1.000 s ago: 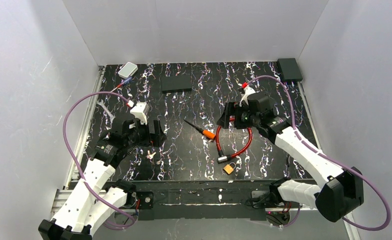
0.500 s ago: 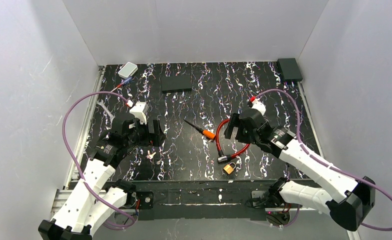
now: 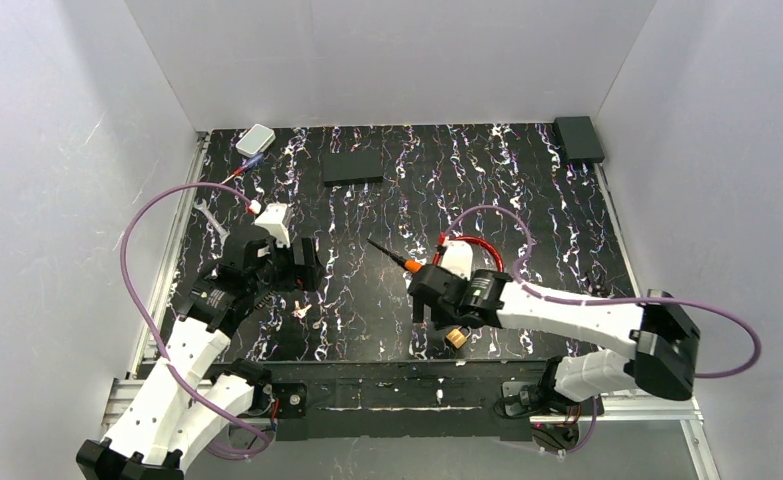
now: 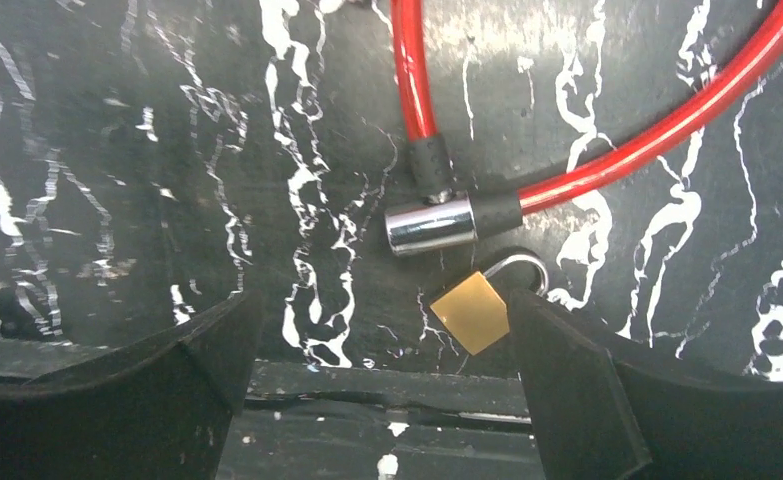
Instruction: Unlock with the key
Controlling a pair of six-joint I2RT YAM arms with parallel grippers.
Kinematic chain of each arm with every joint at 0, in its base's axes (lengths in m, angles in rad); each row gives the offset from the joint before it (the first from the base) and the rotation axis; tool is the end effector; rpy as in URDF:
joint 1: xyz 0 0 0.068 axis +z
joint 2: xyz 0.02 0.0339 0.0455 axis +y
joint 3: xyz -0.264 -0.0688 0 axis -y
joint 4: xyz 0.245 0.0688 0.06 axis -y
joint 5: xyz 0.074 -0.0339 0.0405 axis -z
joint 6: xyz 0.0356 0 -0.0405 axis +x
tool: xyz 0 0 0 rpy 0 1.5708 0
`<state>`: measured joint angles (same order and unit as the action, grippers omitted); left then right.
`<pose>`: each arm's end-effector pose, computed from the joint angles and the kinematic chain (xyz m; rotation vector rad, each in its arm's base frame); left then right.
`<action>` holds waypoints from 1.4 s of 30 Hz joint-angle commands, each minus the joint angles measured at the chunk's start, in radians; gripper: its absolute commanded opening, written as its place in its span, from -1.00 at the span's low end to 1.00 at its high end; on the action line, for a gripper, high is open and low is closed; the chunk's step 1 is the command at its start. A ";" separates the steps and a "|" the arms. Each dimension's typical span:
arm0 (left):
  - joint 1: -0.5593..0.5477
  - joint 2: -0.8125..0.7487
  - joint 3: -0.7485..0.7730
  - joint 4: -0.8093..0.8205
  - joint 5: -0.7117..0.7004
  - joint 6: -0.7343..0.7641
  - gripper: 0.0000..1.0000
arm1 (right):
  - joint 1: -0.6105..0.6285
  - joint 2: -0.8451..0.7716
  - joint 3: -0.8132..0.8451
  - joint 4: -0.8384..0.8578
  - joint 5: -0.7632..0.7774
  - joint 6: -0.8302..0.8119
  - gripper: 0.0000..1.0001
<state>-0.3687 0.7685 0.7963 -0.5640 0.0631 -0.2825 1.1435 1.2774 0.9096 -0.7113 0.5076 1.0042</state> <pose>0.1555 -0.0625 0.3078 0.1305 2.1352 -0.4532 0.1166 0.2144 0.2415 -0.0115 2.4651 0.2384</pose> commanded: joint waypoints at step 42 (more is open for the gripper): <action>-0.003 -0.009 0.040 -0.036 -0.079 -0.005 0.72 | 0.062 0.120 -0.238 0.088 0.086 0.289 -0.04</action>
<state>-0.3687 0.7650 0.8013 -0.5850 -0.0013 -0.2886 1.2064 1.3502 0.6609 -0.6357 0.6247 1.3304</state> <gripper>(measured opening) 0.864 0.541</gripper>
